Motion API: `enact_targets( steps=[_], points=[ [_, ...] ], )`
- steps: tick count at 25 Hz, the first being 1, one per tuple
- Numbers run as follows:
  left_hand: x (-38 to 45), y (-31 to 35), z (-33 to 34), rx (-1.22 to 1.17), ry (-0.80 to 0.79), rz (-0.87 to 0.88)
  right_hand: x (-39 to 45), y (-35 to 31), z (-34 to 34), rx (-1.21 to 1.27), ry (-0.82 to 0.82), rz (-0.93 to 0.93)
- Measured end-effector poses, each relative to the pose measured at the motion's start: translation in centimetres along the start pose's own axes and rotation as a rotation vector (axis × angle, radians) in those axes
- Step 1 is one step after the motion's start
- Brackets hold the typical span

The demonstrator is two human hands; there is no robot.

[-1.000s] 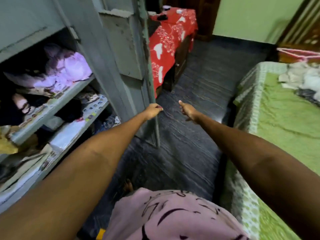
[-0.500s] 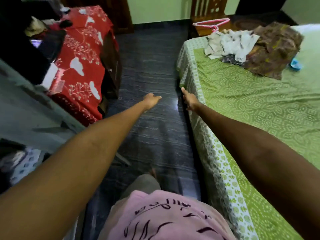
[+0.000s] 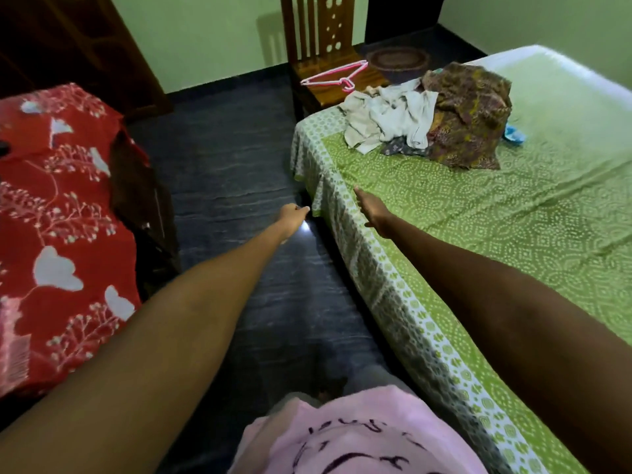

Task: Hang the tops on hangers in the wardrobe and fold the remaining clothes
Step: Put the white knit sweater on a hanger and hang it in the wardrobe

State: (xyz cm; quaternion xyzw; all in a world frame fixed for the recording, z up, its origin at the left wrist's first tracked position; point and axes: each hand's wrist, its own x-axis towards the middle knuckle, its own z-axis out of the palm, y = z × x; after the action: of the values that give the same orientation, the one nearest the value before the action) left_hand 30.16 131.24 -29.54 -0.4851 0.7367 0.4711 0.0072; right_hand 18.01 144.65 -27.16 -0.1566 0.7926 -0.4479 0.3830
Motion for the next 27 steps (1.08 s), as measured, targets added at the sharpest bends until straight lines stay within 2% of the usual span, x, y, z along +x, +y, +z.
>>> enact_targets(
  steps=[7,10,19,27],
  points=[
    [15.5,7.7,-2.0,-0.059,-0.058,0.034,13.9,-5.4,-1.3,0.061,0.063,0.033],
    [23.2,11.7,-2.3,-0.077,-0.135,0.041,21.4,-7.7,-2.9,0.086,0.079,0.063],
    [42.1,24.3,-2.8,0.059,-0.233,0.031,38.6,-14.6,-8.5,0.112,0.138,0.174],
    [58.4,32.5,1.8,0.244,-0.438,0.112,53.8,-16.2,-12.6,0.323,0.31,0.327]
  ],
)
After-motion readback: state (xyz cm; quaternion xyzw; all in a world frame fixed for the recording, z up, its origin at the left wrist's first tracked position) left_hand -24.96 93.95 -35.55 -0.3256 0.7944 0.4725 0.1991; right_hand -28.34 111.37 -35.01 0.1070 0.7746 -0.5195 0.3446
